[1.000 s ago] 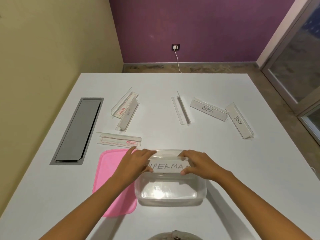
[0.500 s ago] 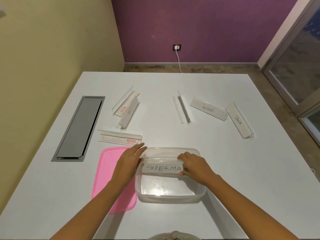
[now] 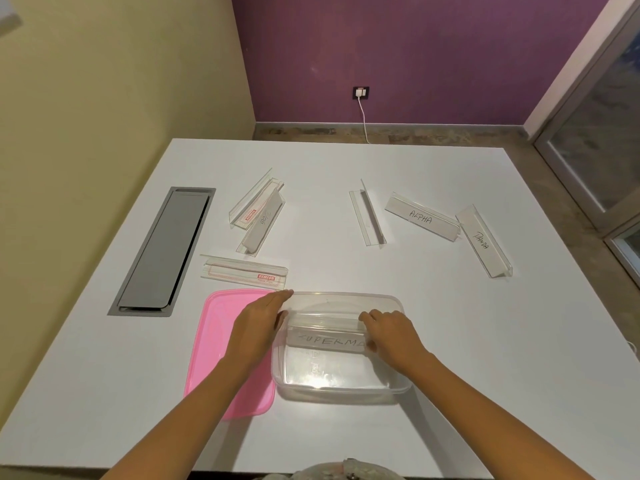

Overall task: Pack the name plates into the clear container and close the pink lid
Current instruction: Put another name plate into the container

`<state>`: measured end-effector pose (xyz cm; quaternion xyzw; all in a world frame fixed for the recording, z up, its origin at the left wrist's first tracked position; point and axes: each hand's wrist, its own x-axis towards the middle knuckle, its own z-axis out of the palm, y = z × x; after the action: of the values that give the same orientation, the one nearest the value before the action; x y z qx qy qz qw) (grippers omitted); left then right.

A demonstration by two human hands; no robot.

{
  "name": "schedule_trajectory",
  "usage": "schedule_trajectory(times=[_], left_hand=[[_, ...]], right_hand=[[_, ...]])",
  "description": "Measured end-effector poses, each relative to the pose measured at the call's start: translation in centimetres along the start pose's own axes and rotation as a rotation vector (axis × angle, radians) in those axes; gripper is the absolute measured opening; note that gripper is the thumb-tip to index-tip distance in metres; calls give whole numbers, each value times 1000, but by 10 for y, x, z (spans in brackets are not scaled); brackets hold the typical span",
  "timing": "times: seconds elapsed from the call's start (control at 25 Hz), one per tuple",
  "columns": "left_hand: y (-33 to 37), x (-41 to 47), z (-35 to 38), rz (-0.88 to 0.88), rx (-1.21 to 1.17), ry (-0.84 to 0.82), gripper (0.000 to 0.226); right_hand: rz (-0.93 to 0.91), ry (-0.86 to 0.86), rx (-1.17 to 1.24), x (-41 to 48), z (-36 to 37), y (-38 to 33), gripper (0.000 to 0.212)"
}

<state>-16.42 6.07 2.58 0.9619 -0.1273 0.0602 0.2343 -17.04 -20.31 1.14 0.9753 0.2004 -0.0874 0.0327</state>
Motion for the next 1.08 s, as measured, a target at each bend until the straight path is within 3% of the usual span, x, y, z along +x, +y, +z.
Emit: schedule_trajectory(times=[0.16, 0.32, 0.44, 0.52, 0.72, 0.88, 1.08], left_hand=[[0, 2, 1, -33, -8, -25, 39], [2, 11, -5, -93, -22, -28, 32], [-3, 26, -7, -166, -40, -6, 30], [-17, 45, 0, -349, -157, 36, 31], [-46, 102, 16, -1151, -746, 115, 37], [-58, 125, 32, -1303, -1160, 148, 36], [-66, 137, 35, -1377, -1127, 211, 32]], right_hand=[[44, 69, 225, -2, -4, 1, 43], [46, 324, 352, 2, -20, 1, 20], [45, 419, 422, 14, -31, 0, 14], [44, 443, 446, 24, -35, -2, 15], [45, 462, 521, 48, -35, -10, 18], [50, 461, 557, 65, -35, -10, 19], [63, 427, 605, 79, -35, -4, 18]])
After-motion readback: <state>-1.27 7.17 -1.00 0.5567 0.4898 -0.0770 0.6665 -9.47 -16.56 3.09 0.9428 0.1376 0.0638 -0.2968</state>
